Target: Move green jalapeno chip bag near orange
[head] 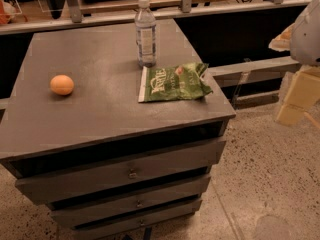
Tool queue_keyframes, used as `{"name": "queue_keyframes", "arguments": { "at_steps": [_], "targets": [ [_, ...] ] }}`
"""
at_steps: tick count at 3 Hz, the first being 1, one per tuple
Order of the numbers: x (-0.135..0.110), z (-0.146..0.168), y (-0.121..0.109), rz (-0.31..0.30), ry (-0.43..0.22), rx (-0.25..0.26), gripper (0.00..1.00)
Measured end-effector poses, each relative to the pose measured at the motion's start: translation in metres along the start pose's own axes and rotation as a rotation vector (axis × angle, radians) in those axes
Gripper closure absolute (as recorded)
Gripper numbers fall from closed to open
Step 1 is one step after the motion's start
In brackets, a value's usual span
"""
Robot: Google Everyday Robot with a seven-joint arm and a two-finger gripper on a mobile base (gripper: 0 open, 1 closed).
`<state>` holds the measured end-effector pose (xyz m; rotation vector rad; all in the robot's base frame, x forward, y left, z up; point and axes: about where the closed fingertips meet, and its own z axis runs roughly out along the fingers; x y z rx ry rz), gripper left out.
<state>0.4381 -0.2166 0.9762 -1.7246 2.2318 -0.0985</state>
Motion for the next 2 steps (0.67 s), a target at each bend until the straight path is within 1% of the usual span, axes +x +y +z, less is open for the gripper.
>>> {"name": "queue_keyframes", "arguments": {
  "at_steps": [1,2],
  "targets": [
    [0.0000,0.0000,0.0000,0.000,0.000,0.000,0.00],
    [-0.0088,-0.0012,-0.0017,0.008,-0.075,-0.011,0.00]
  ]
}}
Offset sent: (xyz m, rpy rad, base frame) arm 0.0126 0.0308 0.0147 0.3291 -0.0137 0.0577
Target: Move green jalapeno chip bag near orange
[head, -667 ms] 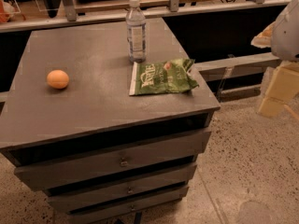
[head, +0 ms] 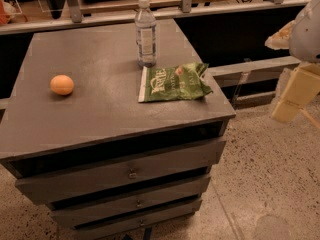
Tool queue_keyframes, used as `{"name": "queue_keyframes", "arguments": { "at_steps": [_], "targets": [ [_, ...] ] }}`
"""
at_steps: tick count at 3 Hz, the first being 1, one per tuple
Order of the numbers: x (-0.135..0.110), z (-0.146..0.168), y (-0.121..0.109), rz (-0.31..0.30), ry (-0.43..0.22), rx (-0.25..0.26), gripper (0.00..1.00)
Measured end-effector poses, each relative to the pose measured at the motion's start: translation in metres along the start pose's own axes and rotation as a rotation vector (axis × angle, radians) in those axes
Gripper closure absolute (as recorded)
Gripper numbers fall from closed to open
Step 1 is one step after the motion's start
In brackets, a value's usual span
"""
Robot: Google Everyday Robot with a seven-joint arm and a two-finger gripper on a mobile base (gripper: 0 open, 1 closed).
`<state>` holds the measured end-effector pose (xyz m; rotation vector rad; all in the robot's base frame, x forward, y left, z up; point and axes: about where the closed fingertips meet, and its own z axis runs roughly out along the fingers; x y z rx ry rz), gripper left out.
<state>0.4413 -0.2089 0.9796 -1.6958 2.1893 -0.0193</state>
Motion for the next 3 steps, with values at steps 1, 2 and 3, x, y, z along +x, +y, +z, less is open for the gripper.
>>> {"name": "queue_keyframes", "arguments": {
  "at_steps": [1,2,3],
  "targets": [
    [-0.024,0.009,-0.016,0.075,-0.208,-0.028,0.00],
    [-0.056,0.023,-0.024,0.182,-0.432,-0.052,0.00],
    [-0.108,0.031,-0.027,0.238,-0.612,-0.048,0.00]
  ]
}}
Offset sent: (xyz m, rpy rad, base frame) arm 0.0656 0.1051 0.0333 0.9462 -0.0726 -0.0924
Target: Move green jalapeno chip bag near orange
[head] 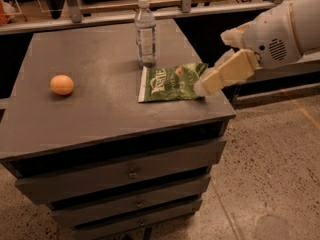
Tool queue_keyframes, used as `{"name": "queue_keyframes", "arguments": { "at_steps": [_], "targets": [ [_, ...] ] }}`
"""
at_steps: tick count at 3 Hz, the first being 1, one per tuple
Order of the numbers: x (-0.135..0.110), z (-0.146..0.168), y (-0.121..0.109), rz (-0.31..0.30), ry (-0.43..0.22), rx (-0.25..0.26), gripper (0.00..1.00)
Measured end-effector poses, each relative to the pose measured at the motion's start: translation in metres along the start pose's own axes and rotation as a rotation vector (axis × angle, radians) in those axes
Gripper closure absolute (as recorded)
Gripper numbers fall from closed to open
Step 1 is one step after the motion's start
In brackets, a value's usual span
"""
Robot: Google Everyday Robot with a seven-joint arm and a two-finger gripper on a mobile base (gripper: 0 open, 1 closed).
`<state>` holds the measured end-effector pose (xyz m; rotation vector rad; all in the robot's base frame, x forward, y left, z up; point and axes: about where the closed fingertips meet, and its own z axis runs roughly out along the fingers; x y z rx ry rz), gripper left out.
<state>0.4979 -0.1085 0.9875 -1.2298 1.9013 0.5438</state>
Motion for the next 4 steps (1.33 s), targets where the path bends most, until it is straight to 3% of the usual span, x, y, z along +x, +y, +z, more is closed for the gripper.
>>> {"name": "queue_keyframes", "arguments": {
  "at_steps": [1,2,4],
  "targets": [
    [-0.012,0.028,-0.003,0.020,-0.106,0.024,0.00],
    [0.000,0.038,-0.016,0.018,-0.149,0.033,0.00],
    [0.080,0.040,-0.077,0.005,-0.149,0.013,0.00]
  ]
}}
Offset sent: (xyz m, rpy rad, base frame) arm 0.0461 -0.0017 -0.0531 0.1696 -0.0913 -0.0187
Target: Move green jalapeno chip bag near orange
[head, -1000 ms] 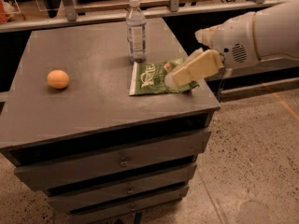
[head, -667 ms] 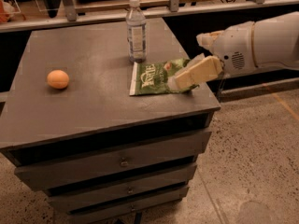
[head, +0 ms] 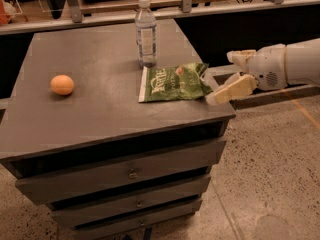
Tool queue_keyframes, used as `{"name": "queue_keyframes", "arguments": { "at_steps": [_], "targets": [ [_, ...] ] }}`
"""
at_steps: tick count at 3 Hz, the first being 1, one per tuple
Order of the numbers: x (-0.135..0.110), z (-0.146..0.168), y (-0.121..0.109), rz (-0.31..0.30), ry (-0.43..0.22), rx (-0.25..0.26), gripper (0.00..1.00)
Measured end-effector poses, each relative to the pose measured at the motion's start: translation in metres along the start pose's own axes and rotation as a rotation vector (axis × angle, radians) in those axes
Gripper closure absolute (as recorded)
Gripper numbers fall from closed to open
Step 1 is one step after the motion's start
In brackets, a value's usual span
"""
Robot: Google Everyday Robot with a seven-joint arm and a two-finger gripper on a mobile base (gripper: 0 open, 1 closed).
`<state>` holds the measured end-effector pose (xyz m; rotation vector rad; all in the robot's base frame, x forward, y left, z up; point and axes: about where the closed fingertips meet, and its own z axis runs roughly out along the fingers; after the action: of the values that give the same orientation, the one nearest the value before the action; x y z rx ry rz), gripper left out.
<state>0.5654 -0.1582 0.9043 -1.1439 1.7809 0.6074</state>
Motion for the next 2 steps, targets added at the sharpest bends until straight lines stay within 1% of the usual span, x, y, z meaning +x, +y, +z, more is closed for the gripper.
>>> {"name": "queue_keyframes", "arguments": {
  "at_steps": [1,2],
  "targets": [
    [0.000,0.000,0.000,0.000,0.000,0.000,0.00],
    [-0.006,0.011,-0.004,-0.007,-0.020,0.042,0.00]
  ]
}}
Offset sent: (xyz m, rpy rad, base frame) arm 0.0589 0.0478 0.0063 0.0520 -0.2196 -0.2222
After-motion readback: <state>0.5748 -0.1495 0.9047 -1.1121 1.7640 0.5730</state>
